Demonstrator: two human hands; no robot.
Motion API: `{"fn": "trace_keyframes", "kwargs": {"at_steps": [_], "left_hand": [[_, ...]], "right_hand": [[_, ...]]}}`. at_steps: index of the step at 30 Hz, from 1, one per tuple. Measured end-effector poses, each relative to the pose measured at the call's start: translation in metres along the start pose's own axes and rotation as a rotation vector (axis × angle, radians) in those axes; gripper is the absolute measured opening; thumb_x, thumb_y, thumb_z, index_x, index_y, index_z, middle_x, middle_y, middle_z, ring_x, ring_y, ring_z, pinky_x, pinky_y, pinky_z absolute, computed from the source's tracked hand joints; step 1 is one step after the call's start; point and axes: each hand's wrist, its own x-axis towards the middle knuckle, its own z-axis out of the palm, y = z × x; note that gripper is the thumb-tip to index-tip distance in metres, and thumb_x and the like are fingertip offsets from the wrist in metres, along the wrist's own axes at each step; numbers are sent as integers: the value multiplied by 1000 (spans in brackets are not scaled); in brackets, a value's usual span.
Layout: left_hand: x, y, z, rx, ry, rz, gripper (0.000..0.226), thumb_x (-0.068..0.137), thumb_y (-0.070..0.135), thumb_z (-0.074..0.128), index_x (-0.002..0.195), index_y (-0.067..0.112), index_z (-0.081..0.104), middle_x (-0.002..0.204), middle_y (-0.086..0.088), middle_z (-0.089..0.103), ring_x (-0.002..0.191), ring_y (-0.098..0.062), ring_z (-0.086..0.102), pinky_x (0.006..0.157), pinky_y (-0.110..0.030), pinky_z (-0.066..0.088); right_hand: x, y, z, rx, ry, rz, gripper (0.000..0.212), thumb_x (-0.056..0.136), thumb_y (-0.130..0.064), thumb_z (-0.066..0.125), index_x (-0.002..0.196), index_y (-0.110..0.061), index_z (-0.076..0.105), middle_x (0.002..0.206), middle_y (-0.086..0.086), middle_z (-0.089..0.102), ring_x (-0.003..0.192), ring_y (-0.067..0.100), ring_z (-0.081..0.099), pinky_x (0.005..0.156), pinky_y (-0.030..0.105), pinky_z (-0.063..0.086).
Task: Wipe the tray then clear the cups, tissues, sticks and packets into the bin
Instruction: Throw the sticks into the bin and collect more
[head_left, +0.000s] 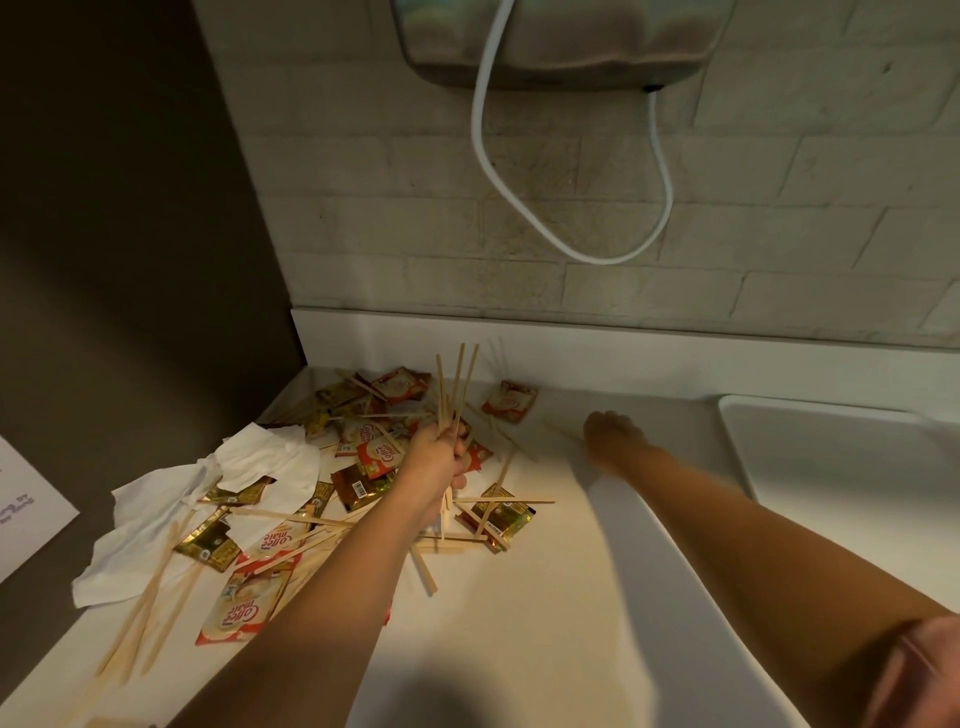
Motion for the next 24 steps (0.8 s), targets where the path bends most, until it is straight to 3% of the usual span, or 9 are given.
{"fn": "trace_keyframes", "kwargs": {"at_steps": [8,10,13,15,18,24], "left_hand": [[-5,4,-6,-28,6,-20,21,102,13,30,90,15,48,66,2,36,51,-8,26,41,-18,21],[-6,4,-8,-21,17,-24,20,101,13,31,92,15,49,66,3,37,50,-8,26,42,-20,21],[-7,6,-9,-47,16,-13,21,102,12,30,90,15,48,66,2,36,51,-8,26,41,-18,21],[-7,7,-11,-51,13,-13,22,102,12,29,90,15,48,67,2,36,51,-9,26,40,-18,22],[-6,6,-13,-31,15,-15,22,102,13,29,91,16,48,67,1,35,51,-9,27,40,-18,23],[-4,4,-22,-8,42,-4,23,102,13,31,89,17,49,67,2,37,51,-8,28,40,-18,24]], "right_hand": [[-7,-21,-2,154,-18,-111,34,95,-2,39,128,5,42,131,23,46,120,35,48,96,37,41],[-7,-34,-1,250,5,-140,32,96,-3,36,127,3,39,123,22,47,105,32,52,81,37,43],[-5,-55,3,353,21,-150,29,98,-4,33,125,2,41,98,13,47,71,16,47,58,25,38],[-4,-66,7,417,2,-168,30,100,-12,37,126,-2,45,101,11,53,77,16,54,66,24,45],[-3,-79,16,487,1,-179,36,92,-23,57,124,-9,49,117,8,58,104,24,58,89,30,49],[-2,-74,8,273,4,-141,27,95,-6,46,120,0,53,118,14,58,110,27,57,90,30,46]]}}
